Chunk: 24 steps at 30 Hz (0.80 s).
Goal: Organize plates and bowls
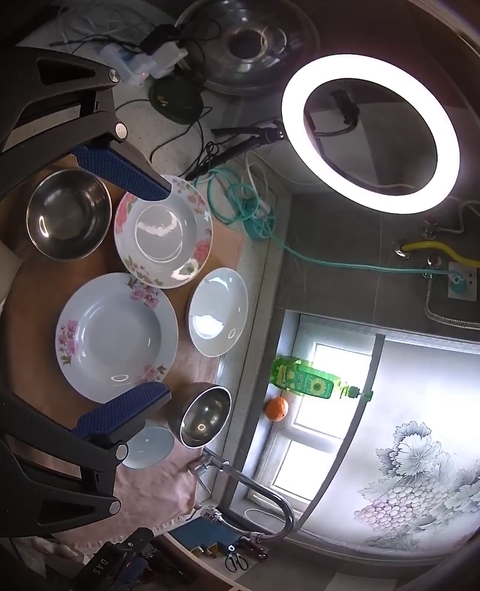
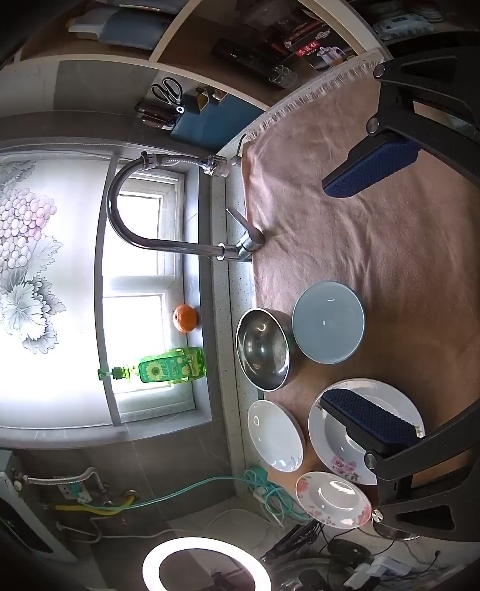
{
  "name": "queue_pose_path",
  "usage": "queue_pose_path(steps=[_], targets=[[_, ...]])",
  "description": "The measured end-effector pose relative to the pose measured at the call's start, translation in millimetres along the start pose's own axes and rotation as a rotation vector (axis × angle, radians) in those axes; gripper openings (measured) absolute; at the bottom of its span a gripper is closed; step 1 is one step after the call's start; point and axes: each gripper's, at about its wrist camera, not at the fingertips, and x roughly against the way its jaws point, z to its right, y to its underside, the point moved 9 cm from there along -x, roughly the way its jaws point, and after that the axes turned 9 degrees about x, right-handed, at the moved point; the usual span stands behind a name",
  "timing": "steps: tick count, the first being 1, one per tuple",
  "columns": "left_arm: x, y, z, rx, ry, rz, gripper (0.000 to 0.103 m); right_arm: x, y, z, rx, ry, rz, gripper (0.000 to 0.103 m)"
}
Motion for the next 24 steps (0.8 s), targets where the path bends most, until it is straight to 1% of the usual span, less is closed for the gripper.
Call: queue_pose_path(steps=[8,9,11,24], targets=[[2,-4,-10,0.020,0.007,-0.009,0.099,-4,1,-2,0.007,-0.004,-0.019,0.102],[-1,-2,-3,-0.005,-0.001,0.002,0.099,-4,1,-2,0.008,-0.004,-0.020,0.102],[-1,-1,0,-0.020,-0.005,0.001,0.099,-8,0,-7,0.009,-0.006,-0.020,0.102],[-1,-2,2,-0.025,-0.007,0.005,0.099,-7,0,-4,0.010,-0.006,-0.021,0.102]])
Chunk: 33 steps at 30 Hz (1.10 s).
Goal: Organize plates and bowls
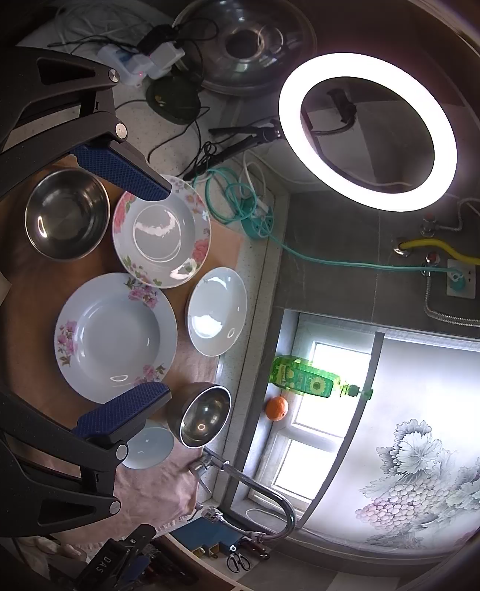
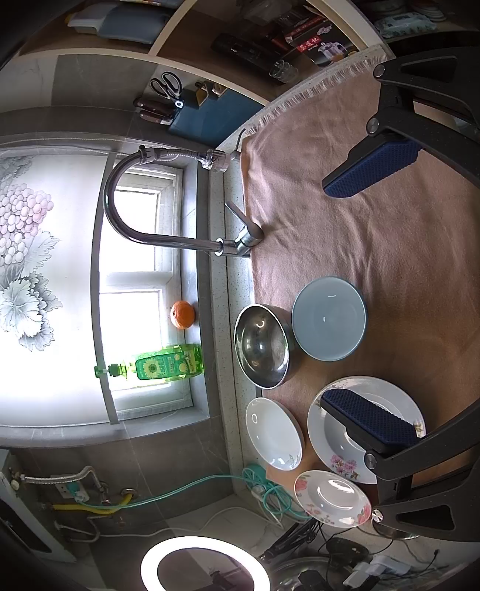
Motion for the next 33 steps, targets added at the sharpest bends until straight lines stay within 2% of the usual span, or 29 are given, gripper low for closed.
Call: queue_pose_path(steps=[33], targets=[[4.1,0.0,5.1,-0.010,0.011,0.006,0.099,2.4,3.9,4.1,-0.005,0.001,-0.002,0.102]])
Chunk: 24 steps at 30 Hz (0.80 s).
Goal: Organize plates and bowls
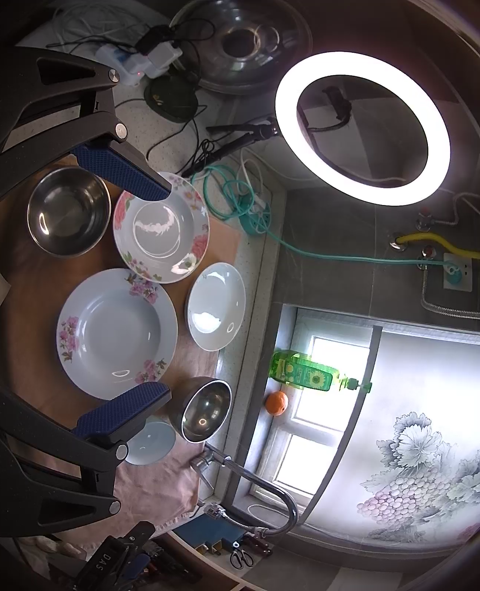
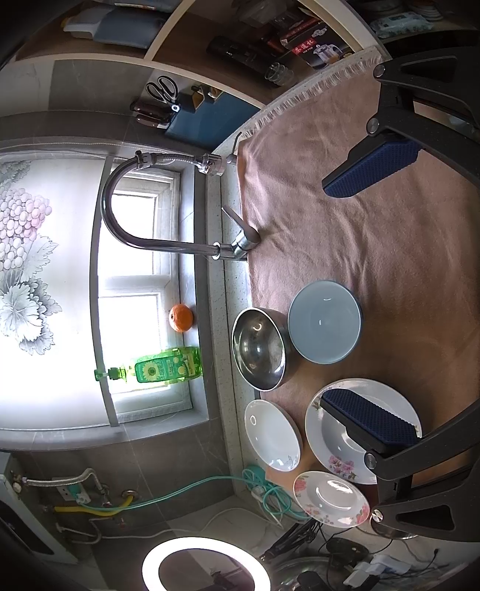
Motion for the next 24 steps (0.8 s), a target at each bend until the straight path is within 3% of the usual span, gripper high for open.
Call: queue_pose_path(steps=[24], targets=[[0.9,-1.1,7.6,-0.020,0.004,0.009,0.099,1.5,2.6,2.2,-0.004,0.001,-0.009,0.102]])
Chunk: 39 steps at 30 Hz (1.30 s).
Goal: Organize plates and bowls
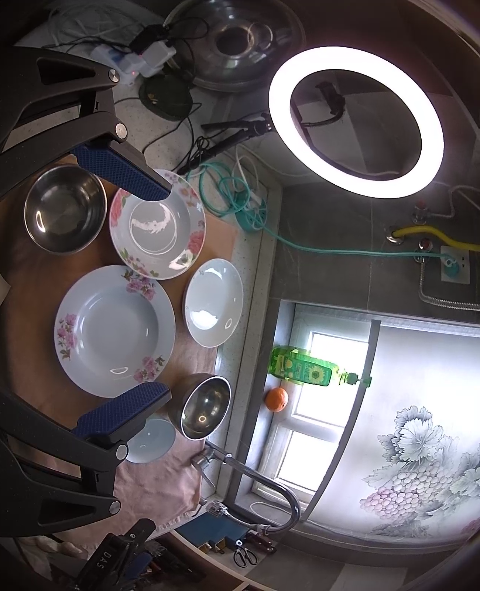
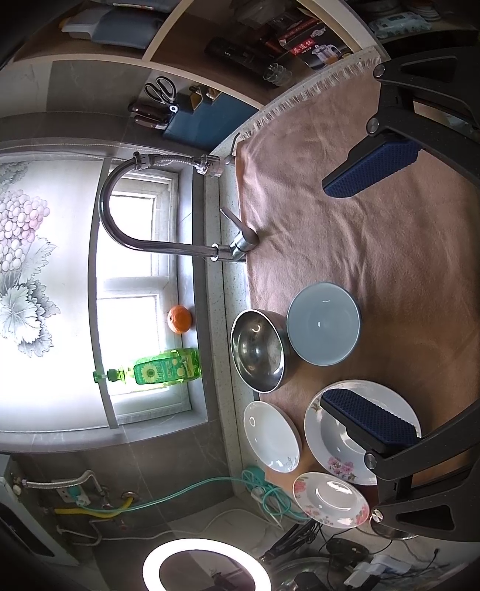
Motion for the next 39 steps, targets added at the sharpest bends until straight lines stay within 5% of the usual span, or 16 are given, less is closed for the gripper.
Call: queue_pose_path(steps=[28,39], targets=[[-6,10,-10,0.016,-0.005,-0.021,0.099,-19,9,-16,0.014,-0.063,-0.050,0.102],[-11,21,-23,0.044,-0.007,-0.063,0.099,-30,21,-35,0.021,-0.150,-0.090,0.102]])
